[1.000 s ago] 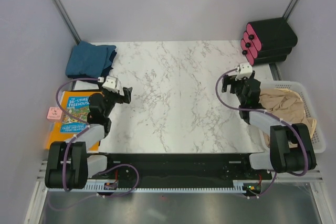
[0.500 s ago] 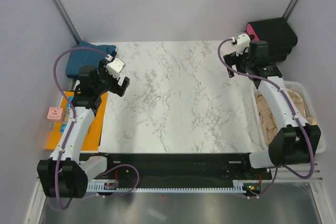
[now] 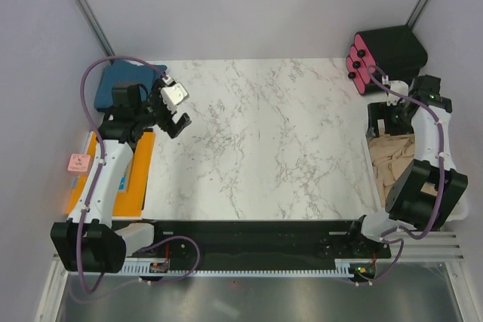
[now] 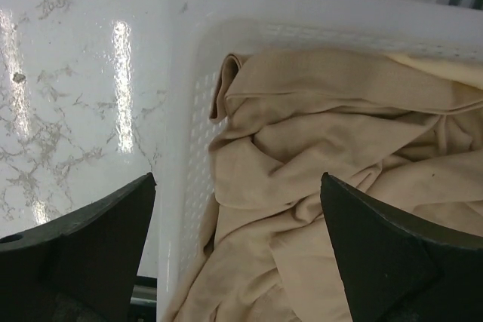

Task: Fold and stack the t-shirts
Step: Grab crumpled tshirt from bin with the right arm

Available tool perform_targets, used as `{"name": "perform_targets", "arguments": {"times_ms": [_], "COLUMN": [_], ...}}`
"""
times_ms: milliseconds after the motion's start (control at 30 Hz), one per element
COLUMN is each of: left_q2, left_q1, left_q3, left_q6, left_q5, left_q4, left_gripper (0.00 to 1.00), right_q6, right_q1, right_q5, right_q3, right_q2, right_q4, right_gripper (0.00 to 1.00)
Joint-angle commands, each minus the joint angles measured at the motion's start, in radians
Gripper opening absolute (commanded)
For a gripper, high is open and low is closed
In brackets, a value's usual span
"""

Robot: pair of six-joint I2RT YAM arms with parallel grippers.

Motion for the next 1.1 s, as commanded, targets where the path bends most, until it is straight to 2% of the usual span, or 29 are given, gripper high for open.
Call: {"name": "perform_targets", "arguments": {"times_ms": [0, 133, 300, 433, 600, 700, 800, 833, 933, 1033, 1067], "left_q2": [0.042, 0.077, 0.115, 0.134, 0.161, 0.169, 0.174, 0.172, 0.166, 0.161, 0.161], "left_q1": [-0.030, -0.068, -0.119, -0.152, -0.173, -0.179, -0.182, -0.182, -0.183, -0.183, -0.183], "left_q3": [0.076, 0.124, 0.158, 0.175, 0.161, 0.159, 0.153, 0.152, 0.132, 0.112, 0.104], "left_q6": [0.049, 0.048, 0.057, 0.048, 0.051, 0.042, 0.036, 0.034, 0.029, 0.029, 0.026], "left_q5": [0.055, 0.046, 0.021, 0.010, 0.007, 0.007, 0.007, 0.006, 0.006, 0.007, 0.007], "left_q4": [-0.042, -0.048, -0.053, -0.056, -0.056, -0.056, -0.056, -0.056, -0.056, -0.056, -0.056], "left_gripper": [1.00, 1.00, 1.00, 1.00, 1.00, 1.00, 1.00, 1.00, 1.00, 1.00, 1.00], "right_q6": [-0.057, -0.067, -0.091, -0.090, -0.074, -0.068, -0.060, -0.059, -0.062, -0.077, -0.082], "right_q1": [-0.070, -0.199, -0.277, -0.302, -0.302, -0.301, -0.301, -0.301, -0.301, -0.291, -0.284], "right_q5": [-0.076, -0.116, -0.110, -0.104, -0.104, -0.102, -0.101, -0.099, -0.081, -0.064, -0.062], "right_q3": [-0.017, -0.058, -0.116, -0.147, -0.187, -0.193, -0.172, -0.164, -0.124, -0.048, -0.004], "right_q2": [-0.034, -0.022, 0.007, 0.025, 0.075, 0.114, 0.134, 0.125, 0.084, 0.041, 0.027], "right_q4": [-0.052, -0.032, -0.019, 0.003, 0.052, 0.075, 0.077, 0.075, 0.066, 0.015, -0.014], "right_gripper": [0.98, 0.96, 0.92, 0.90, 0.83, 0.74, 0.48, 0.34, 0.21, 0.00, 0.00]}}
